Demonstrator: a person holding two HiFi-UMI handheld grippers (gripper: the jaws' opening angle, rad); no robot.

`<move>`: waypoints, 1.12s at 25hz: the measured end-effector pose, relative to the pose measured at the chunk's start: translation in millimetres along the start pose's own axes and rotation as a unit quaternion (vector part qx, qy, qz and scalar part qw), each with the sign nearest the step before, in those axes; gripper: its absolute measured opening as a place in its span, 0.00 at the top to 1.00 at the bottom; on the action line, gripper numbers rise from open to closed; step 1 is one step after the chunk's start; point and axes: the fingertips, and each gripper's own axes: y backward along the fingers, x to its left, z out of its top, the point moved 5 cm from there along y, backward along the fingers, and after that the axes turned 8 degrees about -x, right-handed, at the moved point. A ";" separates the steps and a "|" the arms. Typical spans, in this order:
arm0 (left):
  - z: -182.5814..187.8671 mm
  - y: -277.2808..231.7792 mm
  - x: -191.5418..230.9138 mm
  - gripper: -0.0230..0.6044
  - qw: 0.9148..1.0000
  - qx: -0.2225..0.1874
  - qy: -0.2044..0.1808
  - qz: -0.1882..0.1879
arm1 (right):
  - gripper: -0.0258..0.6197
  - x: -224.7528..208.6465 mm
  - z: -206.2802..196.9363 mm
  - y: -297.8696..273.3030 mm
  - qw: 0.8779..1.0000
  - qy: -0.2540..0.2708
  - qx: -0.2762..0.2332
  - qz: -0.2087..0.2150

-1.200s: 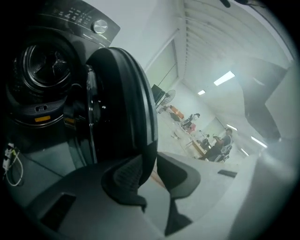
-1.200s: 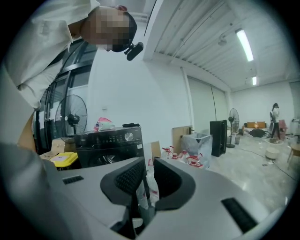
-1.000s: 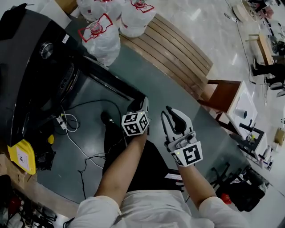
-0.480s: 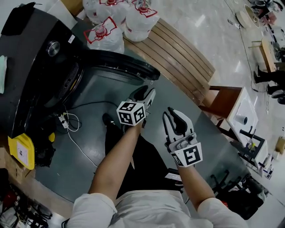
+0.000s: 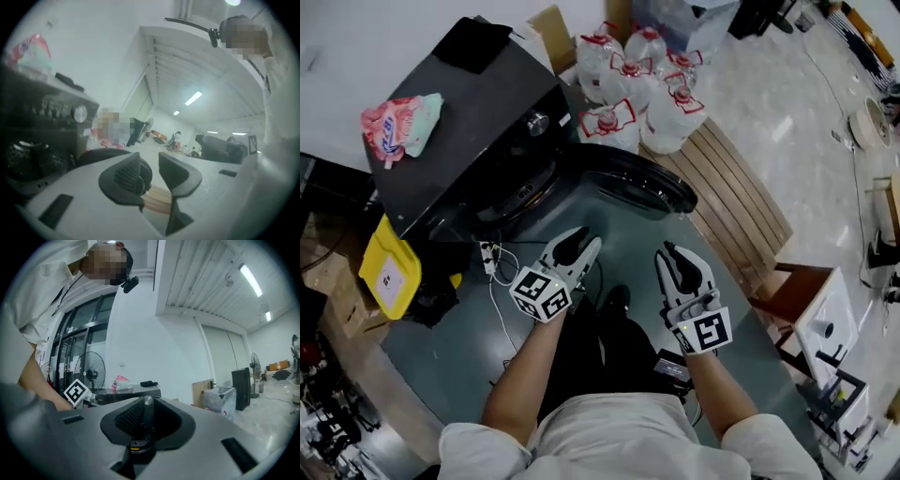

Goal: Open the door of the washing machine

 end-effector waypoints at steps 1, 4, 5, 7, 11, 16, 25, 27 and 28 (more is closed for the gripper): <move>25.1 16.2 2.4 0.76 1.000 -0.015 -0.023 0.013 | 0.83 3.5 11.7 -13.3 1.000 0.003 -0.013 0.017; 95.1 67.2 1.9 0.77 0.991 -0.062 -0.097 0.066 | 0.84 14.9 43.4 -46.8 0.997 0.013 -0.042 0.056; 114.2 86.2 -2.9 0.78 0.987 -0.073 -0.119 0.084 | 0.84 22.1 52.8 -50.5 0.997 0.014 -0.043 0.059; 147.6 124.5 -15.1 0.78 0.976 -0.093 -0.158 0.121 | 0.84 39.6 70.5 -53.7 0.997 0.017 -0.043 0.064; 194.8 191.4 -38.5 0.78 0.948 -0.132 -0.210 0.200 | 0.84 70.8 97.1 -65.6 0.993 0.019 -0.046 0.105; 212.7 251.4 -65.8 0.79 0.924 -0.142 -0.239 0.263 | 0.85 100.3 115.1 -67.7 0.987 0.035 -0.052 0.149; 193.6 303.7 -75.0 0.83 0.917 -0.146 -0.238 0.284 | 0.87 116.9 121.5 -35.2 0.991 0.056 -0.036 0.117; 190.6 316.1 -77.2 0.85 0.919 -0.149 -0.238 0.276 | 0.87 126.1 125.3 -20.8 0.992 0.057 -0.035 0.104; 189.8 321.7 -78.2 0.88 0.920 -0.153 -0.237 0.273 | 0.87 130.6 127.9 -13.7 0.993 0.059 -0.037 0.097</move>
